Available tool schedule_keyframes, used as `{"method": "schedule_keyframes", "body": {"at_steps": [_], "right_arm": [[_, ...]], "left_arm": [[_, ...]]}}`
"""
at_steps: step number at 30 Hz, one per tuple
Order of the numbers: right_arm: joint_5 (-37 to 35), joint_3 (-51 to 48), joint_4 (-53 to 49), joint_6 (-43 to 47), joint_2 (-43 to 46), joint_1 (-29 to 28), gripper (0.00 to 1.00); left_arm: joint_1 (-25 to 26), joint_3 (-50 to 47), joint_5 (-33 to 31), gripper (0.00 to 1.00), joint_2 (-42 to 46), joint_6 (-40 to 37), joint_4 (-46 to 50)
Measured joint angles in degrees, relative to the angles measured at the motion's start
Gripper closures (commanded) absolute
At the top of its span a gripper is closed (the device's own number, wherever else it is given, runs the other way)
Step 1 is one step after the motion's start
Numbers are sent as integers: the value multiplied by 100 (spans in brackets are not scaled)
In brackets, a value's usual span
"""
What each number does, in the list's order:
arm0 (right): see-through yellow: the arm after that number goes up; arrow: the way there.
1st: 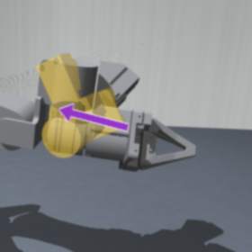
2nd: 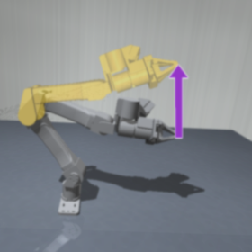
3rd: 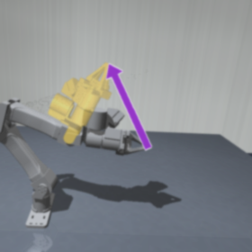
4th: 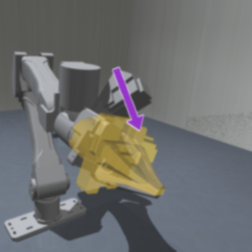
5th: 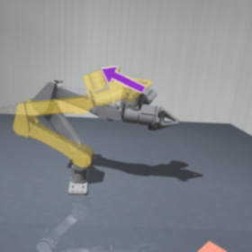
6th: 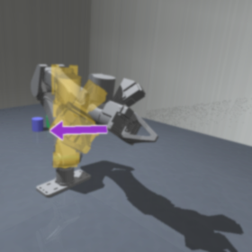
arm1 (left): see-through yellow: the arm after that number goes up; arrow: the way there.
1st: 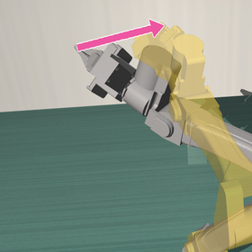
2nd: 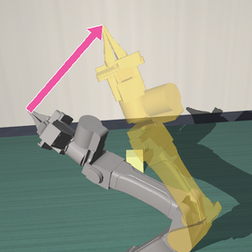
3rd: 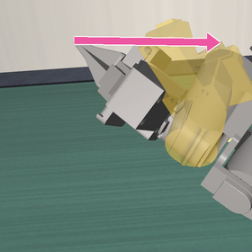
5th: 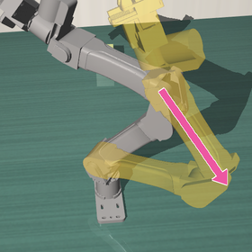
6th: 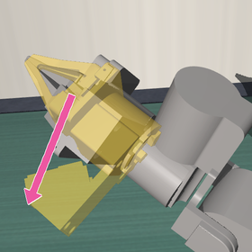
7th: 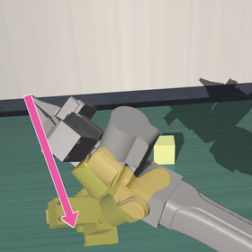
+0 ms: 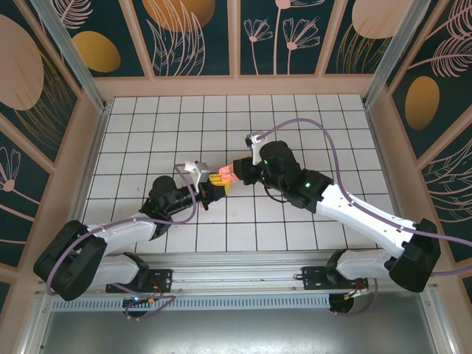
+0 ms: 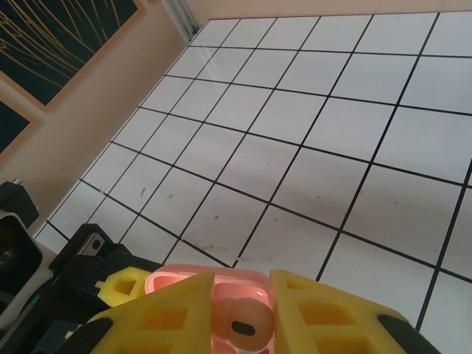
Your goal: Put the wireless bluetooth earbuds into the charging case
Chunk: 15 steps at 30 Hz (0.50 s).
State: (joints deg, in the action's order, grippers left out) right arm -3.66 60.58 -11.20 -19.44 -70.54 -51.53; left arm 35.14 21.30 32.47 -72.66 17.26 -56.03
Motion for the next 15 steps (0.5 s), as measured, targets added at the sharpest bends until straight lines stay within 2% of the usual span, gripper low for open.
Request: {"method": "schedule_keyframes", "body": {"at_steps": [15], "right_arm": [[-70,0,-9,140,-76,-35,76]], "left_arm": [[0,101,0,88,83,44,11]]}}
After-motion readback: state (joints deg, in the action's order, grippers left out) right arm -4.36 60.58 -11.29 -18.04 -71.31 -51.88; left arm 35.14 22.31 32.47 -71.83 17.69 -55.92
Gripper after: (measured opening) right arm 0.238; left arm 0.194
